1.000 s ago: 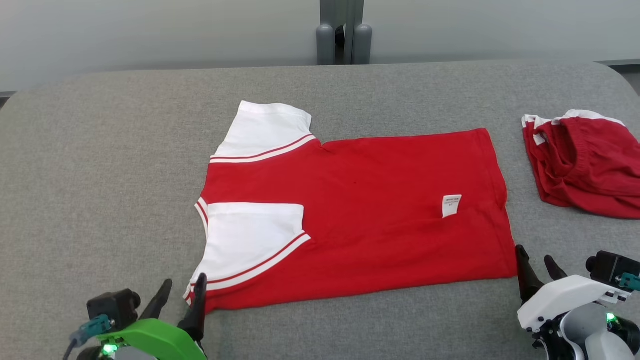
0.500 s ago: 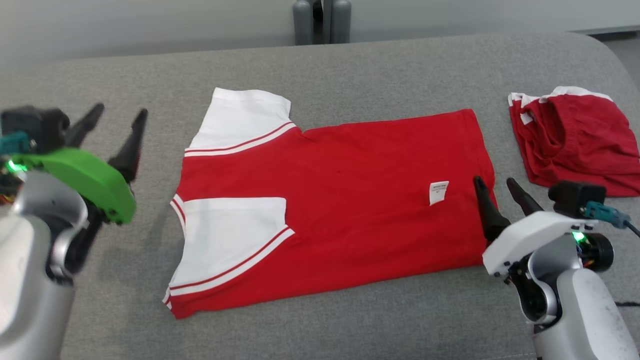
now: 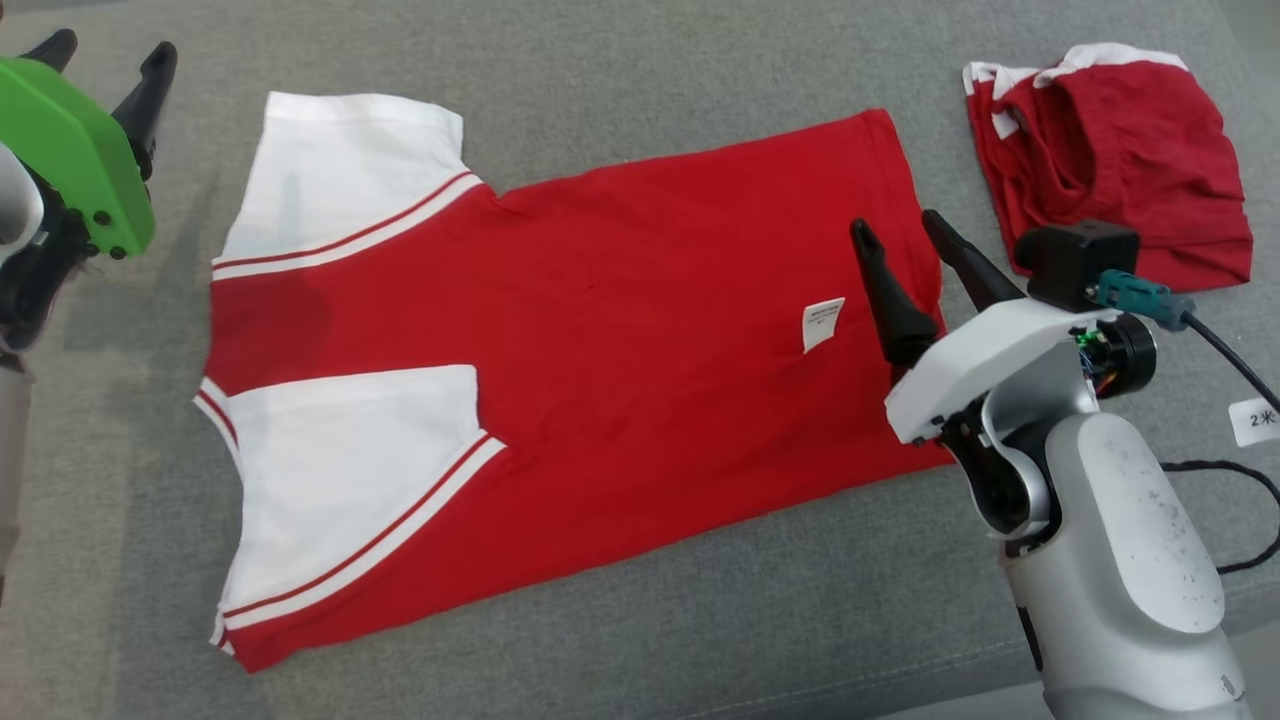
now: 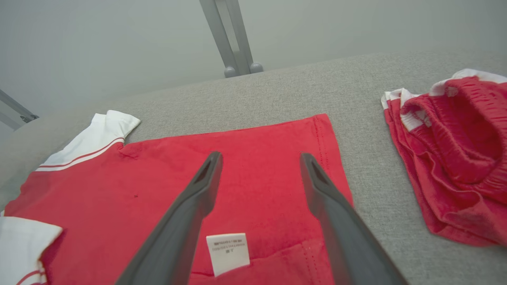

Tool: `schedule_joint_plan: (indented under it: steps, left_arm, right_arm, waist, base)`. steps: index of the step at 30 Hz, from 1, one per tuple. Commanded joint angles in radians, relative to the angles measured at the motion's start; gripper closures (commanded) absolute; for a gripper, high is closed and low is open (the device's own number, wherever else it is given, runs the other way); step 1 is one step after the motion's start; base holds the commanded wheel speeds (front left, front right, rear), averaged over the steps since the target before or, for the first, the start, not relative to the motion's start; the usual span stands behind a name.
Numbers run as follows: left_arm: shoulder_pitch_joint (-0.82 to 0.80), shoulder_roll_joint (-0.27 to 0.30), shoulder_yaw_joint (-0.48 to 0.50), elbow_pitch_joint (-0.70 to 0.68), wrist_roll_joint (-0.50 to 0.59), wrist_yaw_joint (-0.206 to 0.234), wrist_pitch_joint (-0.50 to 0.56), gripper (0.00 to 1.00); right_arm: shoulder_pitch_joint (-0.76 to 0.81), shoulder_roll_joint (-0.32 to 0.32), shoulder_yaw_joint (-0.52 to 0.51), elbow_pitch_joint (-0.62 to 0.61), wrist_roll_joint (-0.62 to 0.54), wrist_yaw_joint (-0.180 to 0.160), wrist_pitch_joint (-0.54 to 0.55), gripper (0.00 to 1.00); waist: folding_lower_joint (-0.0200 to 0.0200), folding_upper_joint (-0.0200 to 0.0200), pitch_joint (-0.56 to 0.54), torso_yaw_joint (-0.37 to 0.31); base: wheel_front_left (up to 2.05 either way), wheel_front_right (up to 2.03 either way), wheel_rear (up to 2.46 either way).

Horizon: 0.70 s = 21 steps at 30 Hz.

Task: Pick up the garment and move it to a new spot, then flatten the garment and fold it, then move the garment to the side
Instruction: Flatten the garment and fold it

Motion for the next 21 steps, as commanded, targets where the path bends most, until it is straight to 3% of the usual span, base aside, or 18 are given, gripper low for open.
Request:
schedule_joint_plan:
  steps: [1, 10, 21]
  left_arm:
    - [-0.027, 0.009, 0.003, 0.026, -0.011, -0.003, 0.009, 0.00]
    - [-0.079, 0.042, 0.019, 0.149, -0.031, 0.010, 0.069, 0.00]
    - [-0.089, 0.057, 0.014, 0.201, -0.045, 0.018, 0.111, 0.00]
  right_arm:
    - [-0.024, -0.001, 0.012, 0.007, 0.010, 0.000, -0.011, 0.00]
    - [-0.094, -0.001, 0.079, 0.040, 0.046, 0.000, -0.052, 0.00]
    - [-0.135, -0.001, 0.106, 0.096, 0.070, 0.000, -0.089, 0.00]
  waist:
    - [-0.0001, 0.0000, 0.101, -0.092]
    - [-0.0001, 0.0000, 0.186, -0.156]
    - [-0.0001, 0.0000, 0.206, -0.188]
  base:
    - [0.00, 0.00, 0.00]
    - [0.00, 0.00, 0.00]
    - [0.00, 0.00, 0.00]
